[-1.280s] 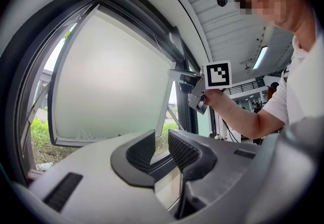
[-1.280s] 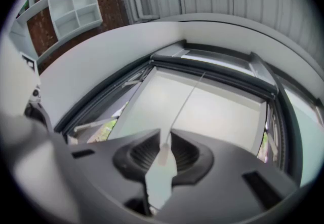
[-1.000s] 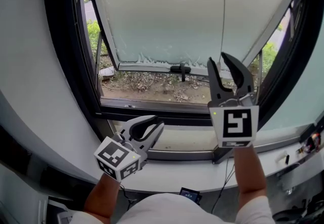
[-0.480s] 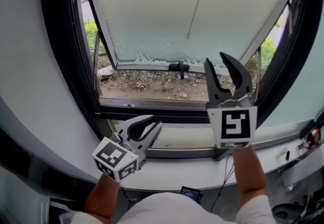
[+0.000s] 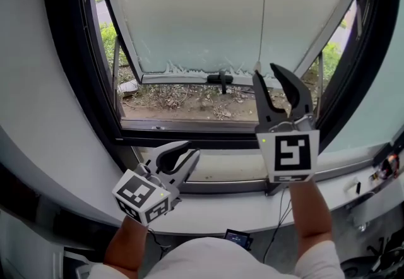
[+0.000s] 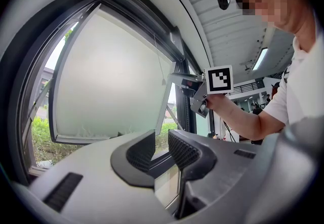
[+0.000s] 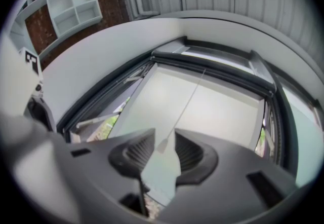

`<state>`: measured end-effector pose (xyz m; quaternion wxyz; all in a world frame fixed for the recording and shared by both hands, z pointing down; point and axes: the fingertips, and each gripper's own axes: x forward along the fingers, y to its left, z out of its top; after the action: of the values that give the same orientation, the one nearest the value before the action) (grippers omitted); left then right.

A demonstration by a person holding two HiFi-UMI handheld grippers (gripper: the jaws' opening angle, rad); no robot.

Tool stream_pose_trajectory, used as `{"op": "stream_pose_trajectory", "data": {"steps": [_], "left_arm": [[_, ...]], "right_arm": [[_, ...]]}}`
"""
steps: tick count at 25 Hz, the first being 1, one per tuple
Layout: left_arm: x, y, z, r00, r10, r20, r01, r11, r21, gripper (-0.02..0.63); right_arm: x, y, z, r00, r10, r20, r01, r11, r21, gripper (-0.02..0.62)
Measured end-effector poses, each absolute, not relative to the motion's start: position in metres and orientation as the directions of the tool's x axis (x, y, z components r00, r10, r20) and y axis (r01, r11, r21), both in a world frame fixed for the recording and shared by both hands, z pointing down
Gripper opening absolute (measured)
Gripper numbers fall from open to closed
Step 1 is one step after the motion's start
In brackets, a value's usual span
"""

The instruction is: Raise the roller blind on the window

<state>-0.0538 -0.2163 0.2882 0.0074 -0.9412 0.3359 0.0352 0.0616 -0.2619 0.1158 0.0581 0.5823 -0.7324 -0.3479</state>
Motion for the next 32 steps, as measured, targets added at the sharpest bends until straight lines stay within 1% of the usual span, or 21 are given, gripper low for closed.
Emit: {"op": "stream_pose_trajectory", "data": {"steps": [5,13,16,23,32], "left_arm": [[-0.051,-0.212,0.289,0.777,-0.626,-0.067,-0.626,-0.78,0.015,0.098],[-0.05,-0.208,0.291,0.779,-0.622,-0.074,-0.622,-0.782,0.03,0.098],[-0.053,-0.209,0.294,0.772,-0.63,-0.085,-0.627,-0.777,0.06,0.098],[-0.06,-0.209,0.301,0.756,-0.647,-0.101,-0.636,-0.762,0.12,0.098],[-0.061,-0.194,0.308,0.773,-0.624,-0.115,-0.607,-0.78,0.153,0.095]], "right_arm": [[0.065,-0.258,0.12,-0.31,-0.898,-0.311,-0.815,0.082,0.573,0.119],[0.074,-0.249,0.135,-0.302,-0.903,-0.305,-0.842,0.103,0.53,0.083],[0.08,-0.249,0.145,-0.296,-0.909,-0.294,-0.851,0.112,0.513,0.075],[0.089,-0.243,0.165,-0.294,-0.918,-0.267,-0.873,0.145,0.465,0.064],[0.088,-0.218,0.191,-0.311,-0.919,-0.243,-0.894,0.196,0.403,0.058]]}}
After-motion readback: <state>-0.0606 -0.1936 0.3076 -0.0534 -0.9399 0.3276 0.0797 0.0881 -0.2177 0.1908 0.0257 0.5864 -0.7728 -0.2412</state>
